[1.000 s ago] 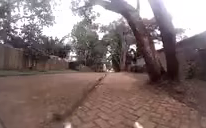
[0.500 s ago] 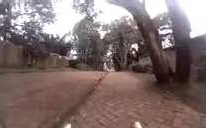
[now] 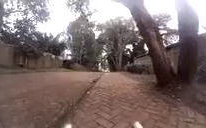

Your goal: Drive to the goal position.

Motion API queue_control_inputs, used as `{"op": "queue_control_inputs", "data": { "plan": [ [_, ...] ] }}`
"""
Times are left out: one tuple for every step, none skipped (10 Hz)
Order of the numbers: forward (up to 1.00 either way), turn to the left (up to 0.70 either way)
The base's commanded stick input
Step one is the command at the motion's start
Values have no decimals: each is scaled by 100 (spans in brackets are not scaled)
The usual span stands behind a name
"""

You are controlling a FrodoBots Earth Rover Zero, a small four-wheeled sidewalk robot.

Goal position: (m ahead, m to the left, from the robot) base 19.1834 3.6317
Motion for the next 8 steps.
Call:
{"op": "queue_control_inputs", "data": {
  "plan": [
    [70, 0],
    [70, 0],
    [70, 0],
    [70, 0],
    [70, 0],
    [70, 8],
    [70, 2],
    [70, 2]
  ]
}}
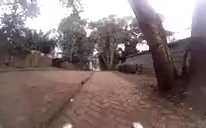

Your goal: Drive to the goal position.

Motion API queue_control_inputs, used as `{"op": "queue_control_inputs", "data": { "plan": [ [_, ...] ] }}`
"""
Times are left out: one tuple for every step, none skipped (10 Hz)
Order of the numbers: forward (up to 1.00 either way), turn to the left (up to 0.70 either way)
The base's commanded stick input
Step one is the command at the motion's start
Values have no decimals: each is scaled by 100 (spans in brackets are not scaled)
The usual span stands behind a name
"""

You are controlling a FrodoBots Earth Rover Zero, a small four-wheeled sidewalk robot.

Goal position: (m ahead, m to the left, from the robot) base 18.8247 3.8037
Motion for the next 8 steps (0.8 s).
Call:
{"op": "queue_control_inputs", "data": {
  "plan": [
    [70, 1],
    [70, -35],
    [70, -35],
    [70, -35],
    [70, 8],
    [70, 4],
    [70, 10],
    [70, 9]
  ]
}}
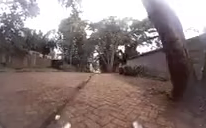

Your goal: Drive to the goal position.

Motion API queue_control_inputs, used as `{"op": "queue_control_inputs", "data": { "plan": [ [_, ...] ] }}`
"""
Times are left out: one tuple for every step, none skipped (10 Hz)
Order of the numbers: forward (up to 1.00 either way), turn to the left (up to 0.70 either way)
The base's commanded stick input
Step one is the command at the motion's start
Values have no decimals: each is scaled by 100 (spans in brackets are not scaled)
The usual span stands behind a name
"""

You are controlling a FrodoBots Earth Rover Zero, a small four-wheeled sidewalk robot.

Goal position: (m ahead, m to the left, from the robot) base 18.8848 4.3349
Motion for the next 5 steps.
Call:
{"op": "queue_control_inputs", "data": {
  "plan": [
    [70, 4],
    [70, 2],
    [70, 0],
    [70, 1],
    [70, 2]
  ]
}}
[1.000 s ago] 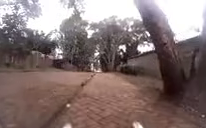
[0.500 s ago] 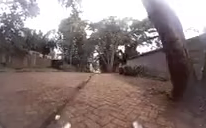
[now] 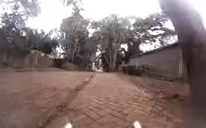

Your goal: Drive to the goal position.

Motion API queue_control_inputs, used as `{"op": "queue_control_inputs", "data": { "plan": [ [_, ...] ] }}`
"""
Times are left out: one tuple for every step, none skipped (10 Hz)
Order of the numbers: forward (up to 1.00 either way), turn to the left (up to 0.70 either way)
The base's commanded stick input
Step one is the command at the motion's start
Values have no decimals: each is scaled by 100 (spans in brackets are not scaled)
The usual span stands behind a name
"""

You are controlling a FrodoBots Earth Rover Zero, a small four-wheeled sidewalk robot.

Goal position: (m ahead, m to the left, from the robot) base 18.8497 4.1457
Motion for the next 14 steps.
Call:
{"op": "queue_control_inputs", "data": {
  "plan": [
    [70, 0],
    [70, 0],
    [70, 0],
    [70, 0],
    [70, 0],
    [70, 0],
    [70, 0],
    [70, 0],
    [70, 0],
    [70, 0],
    [70, 0],
    [70, 0],
    [70, 0],
    [70, 13]
  ]
}}
